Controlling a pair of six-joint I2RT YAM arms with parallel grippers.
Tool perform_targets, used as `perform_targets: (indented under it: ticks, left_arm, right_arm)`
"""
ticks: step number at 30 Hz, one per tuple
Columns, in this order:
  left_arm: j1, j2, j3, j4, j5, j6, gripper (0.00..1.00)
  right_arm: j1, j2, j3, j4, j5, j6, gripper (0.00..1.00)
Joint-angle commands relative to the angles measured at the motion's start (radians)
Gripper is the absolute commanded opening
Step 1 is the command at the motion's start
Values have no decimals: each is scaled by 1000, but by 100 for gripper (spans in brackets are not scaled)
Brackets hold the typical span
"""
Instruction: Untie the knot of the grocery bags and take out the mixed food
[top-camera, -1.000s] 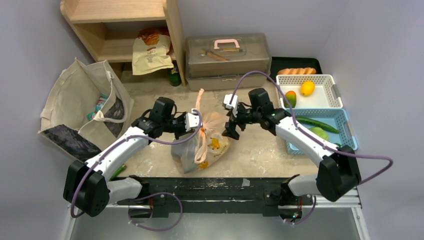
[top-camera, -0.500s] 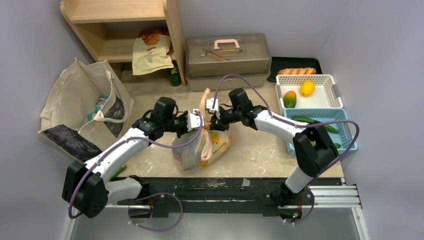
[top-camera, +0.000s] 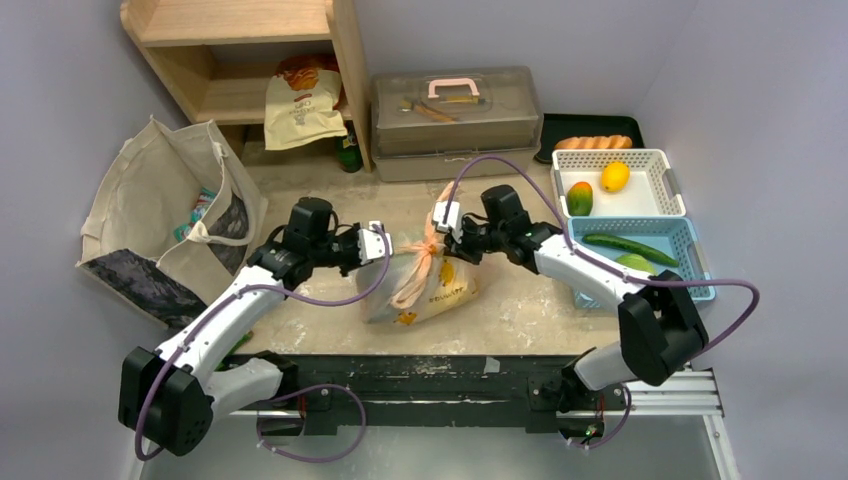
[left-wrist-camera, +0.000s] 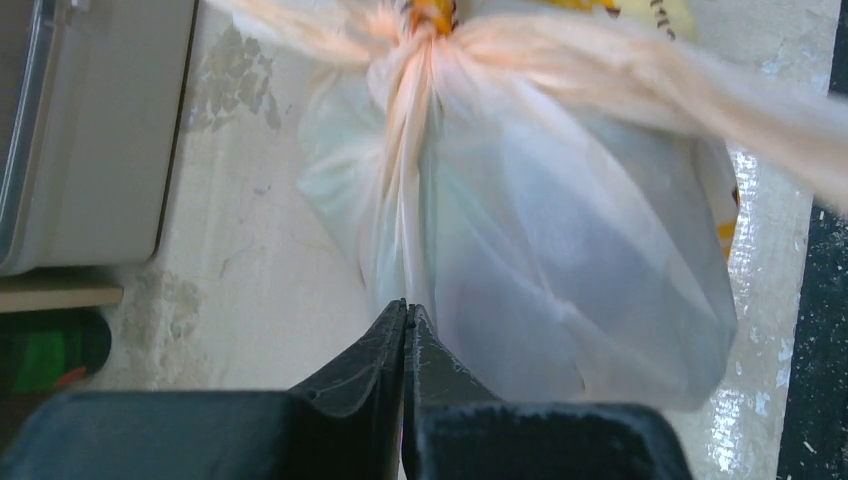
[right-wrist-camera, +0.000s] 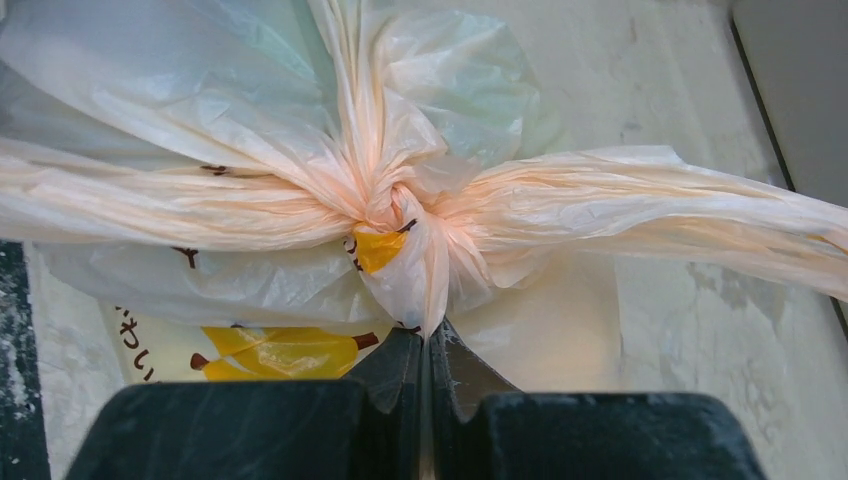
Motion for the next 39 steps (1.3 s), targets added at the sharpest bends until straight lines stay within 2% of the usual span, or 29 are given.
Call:
perform_targets:
  ticks: [1, 4, 5, 6, 8, 9, 10, 13, 21, 23, 25, 26, 28, 29, 33, 39]
  left_arm:
    - [47, -19, -21, -65, 57, 87, 0]
    - [45, -22, 3, -63, 87, 55, 0]
    - [31, -17, 27, -45, 88, 20, 7]
    - [8, 0, 61, -40, 84, -4, 27]
    - [-25, 49, 144, -58, 81, -50, 58]
    - [-36, 76, 180, -54, 81, -76, 69]
    - [-43, 105, 209, -49, 81, -100, 73]
    - [-60, 167, 244, -14, 90, -113, 78]
    - [-119, 283, 214, 26, 126, -57, 79]
    - [-130, 324, 214, 52, 96, -66, 77]
    - [-132, 360, 234, 53, 88, -84, 65]
    - [-131, 368, 243, 49, 90, -94, 51]
    - [-132, 350, 234, 38, 98, -96, 10]
    - [-131, 327, 212, 39, 101, -94, 0]
    - [-132, 214, 122, 7, 113, -33, 0]
    - [-132, 67, 7, -53, 135, 56, 0]
  right_arm:
    - [-55, -54, -29, -6, 58, -23, 0]
    - [-53, -75, -22, 6, 36, -22, 0]
    - [-44, -75, -13, 20, 25, -2, 0]
    - [-33, -71, -3, 36, 18, 20, 0]
    - [-15, -68, 10, 74, 1, 50, 0]
    - [-6, -70, 13, 97, -4, 62, 0]
    - [-1, -75, 14, 115, -11, 66, 0]
    - [10, -99, 11, 145, -28, 77, 0]
    - [49, -147, -8, 219, -38, 91, 0]
    - [66, -159, -5, 223, -42, 94, 0]
    - [80, -170, 0, 226, -36, 102, 0]
    - [83, -173, 3, 224, -29, 113, 0]
    - [82, -178, 9, 205, -15, 108, 0]
    - [82, -181, 3, 200, -10, 106, 0]
    - [41, -197, -33, 177, 54, 103, 0]
    - [-102, -171, -40, 153, 131, 85, 0]
